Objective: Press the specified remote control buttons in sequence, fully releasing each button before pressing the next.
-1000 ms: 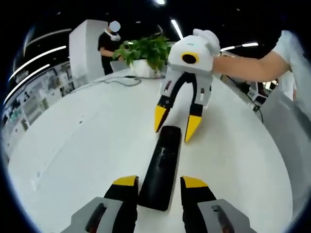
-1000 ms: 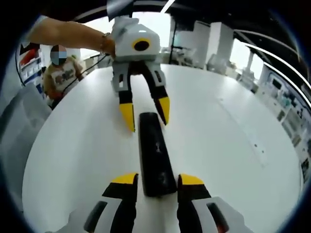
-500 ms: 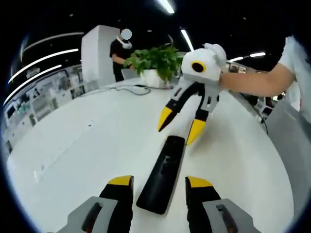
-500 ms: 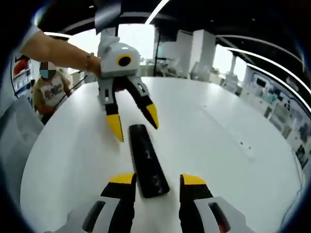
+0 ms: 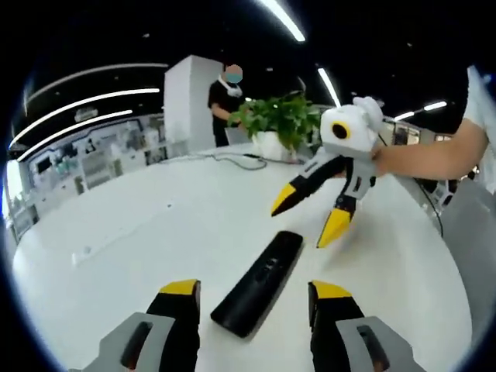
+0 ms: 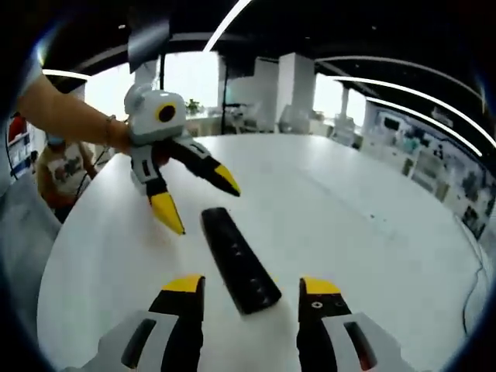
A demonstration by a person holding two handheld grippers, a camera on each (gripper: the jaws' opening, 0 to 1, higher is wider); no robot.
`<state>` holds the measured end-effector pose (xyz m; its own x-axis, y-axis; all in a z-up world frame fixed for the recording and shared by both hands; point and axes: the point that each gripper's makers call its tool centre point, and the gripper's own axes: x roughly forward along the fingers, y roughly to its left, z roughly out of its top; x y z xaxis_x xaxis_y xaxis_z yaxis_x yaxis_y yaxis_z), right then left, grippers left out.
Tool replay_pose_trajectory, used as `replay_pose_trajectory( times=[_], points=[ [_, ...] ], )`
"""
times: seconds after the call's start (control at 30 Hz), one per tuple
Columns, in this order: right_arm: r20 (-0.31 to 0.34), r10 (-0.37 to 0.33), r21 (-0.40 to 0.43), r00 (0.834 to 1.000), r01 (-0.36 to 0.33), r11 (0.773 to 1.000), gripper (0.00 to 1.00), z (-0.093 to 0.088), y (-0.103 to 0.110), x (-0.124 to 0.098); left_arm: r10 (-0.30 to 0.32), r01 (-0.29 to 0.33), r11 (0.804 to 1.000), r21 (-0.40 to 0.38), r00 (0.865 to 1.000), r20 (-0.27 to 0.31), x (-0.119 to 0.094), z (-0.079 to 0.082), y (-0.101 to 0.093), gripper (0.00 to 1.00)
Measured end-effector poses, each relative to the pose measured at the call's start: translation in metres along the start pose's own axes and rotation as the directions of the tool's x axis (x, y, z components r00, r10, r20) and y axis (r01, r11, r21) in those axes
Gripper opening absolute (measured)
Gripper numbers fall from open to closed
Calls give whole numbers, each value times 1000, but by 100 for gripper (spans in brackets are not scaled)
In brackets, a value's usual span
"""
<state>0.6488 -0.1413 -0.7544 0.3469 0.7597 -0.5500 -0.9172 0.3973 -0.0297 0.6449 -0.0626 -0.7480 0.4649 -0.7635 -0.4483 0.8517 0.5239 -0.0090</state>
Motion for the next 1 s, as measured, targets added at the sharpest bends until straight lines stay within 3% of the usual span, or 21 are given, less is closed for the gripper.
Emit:
replay_pose_trajectory(
  times=[0.53, 0.7, 0.87, 1.0],
  points=[
    [0, -93, 87, 996, 93, 992, 45, -9, -1, -18, 88, -88, 994, -69, 996, -3, -19, -12, -11, 56],
    [-30, -114, 122, 993, 117, 986, 54, -20, 13, -25, 110, -107, 989, -100, 994, 23, -27, -12, -25, 57],
    [-53, -128, 122, 990, 134, 983, 52, -29, 27, -33, 130, -126, 985, -119, 991, 24, -33, -16, -37, 58],
    [-65, -141, 126, 988, 148, 981, 53, -33, 35, -38, 171, -167, 974, -153, 985, 13, -40, -21, -41, 64]
  ],
)
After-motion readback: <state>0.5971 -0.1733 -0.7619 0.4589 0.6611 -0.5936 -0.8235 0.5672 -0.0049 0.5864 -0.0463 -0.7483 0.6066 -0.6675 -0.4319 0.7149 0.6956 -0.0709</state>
